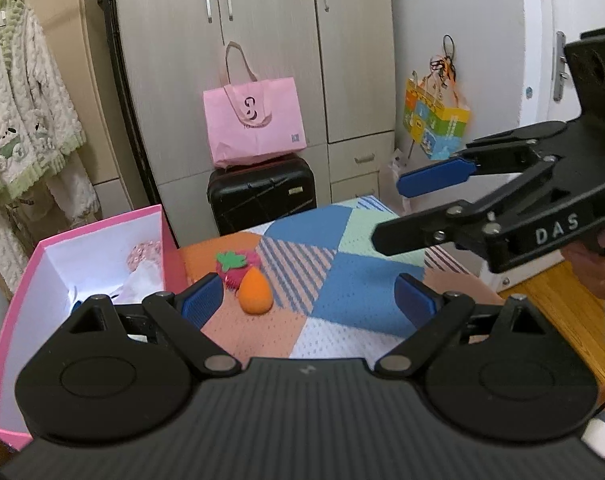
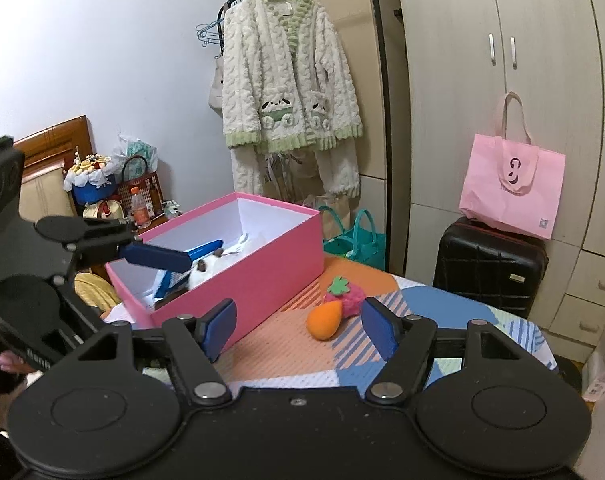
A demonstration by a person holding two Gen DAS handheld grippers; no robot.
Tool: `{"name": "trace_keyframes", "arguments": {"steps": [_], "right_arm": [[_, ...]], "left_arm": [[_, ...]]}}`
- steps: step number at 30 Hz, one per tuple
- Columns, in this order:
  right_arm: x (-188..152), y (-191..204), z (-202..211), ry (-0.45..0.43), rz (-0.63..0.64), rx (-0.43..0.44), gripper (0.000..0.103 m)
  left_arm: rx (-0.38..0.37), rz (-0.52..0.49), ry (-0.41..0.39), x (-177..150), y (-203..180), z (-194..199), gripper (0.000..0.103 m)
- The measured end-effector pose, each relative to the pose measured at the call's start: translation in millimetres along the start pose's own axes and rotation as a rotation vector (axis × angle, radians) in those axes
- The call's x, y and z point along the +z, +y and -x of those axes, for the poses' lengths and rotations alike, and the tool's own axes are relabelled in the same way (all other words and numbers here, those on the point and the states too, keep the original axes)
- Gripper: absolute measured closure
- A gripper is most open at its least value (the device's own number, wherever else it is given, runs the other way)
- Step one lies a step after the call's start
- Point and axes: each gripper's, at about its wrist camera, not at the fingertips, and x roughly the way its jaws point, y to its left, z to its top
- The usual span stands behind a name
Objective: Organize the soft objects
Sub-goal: 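Withdraw both grippers from the box toward the orange sponge and strawberry plush, then grasp the orange sponge with the left gripper while the right grasps the pink strawberry plush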
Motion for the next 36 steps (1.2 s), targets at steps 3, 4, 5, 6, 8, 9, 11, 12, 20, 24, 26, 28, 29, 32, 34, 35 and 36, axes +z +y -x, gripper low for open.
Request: {"name": "trace_keyframes", "arguments": {"steps": [3, 4, 5, 6, 8, 9, 11, 12, 20, 24, 26, 28, 29, 32, 34, 35, 36], "right_arm": [[3, -16, -15, -0.002, -0.009, 0.021, 0.019], [4, -22, -20, -0.006, -0.014, 0.029, 0.014], [4, -27, -25, -0.013, -0.016, 0.036, 0.014], [4, -33, -30, -0.016, -0.019, 0.037, 0.014], [5, -44, -40, -0.016, -0.021, 0.041, 0.014], [4, -49, -46, -0.014, -0.018, 0.048, 0.014], [2, -58, -57, -0.010, -0.010, 0.055, 0.013], [1, -61, -62, -0.011, -0.008, 0.055, 0.013], [-2, -87, -117, 0.066, -0.022, 0.162, 0.013], [-1, -98, -151, 0.150, -0.085, 0.222, 0.013], [0, -104, -166, 0.184, -0.124, 0.267, 0.013], [1, -112, -183, 0.217, -0.196, 0.341, 0.013], [2, -115, -190, 0.231, -0.224, 0.359, 0.013], [5, -117, -210, 0.256, -0.230, 0.357, 0.013], [5, -118, -220, 0.272, -0.228, 0.349, 0.013], [4, -117, -225, 0.281, -0.228, 0.348, 0.013], [4, -116, -229, 0.288, -0.225, 0.342, 0.013]], "left_arm": [[0.012, 0.030, -0.005, -2, 0, -20, 0.007], [0.017, 0.040, -0.005, -3, 0, -26, 0.007], [0.027, 0.052, -0.006, -5, 0, -33, 0.006], [0.038, 0.063, -0.008, -6, 0, -40, 0.006], [0.056, 0.082, -0.018, -10, 0, -53, 0.006], [0.061, 0.090, -0.025, -12, -1, -59, 0.006], [0.068, 0.104, -0.019, -16, -1, -73, 0.006], [0.076, 0.113, -0.010, -18, -1, -81, 0.006], [0.204, 0.167, 0.007, -33, 6, -127, 0.006], [0.231, 0.138, 0.041, -40, 8, -145, 0.006], [0.242, 0.140, 0.052, -41, 9, -151, 0.006], [0.227, 0.153, 0.064, -39, 10, -157, 0.007], [0.222, 0.167, 0.069, -38, 11, -159, 0.007], [0.252, 0.188, 0.087, -37, 15, -166, 0.011], [0.262, 0.187, 0.111, -38, 17, -171, 0.019], [0.265, 0.189, 0.127, -39, 19, -174, 0.022], [0.266, 0.200, 0.143, -40, 20, -177, 0.029]]}}
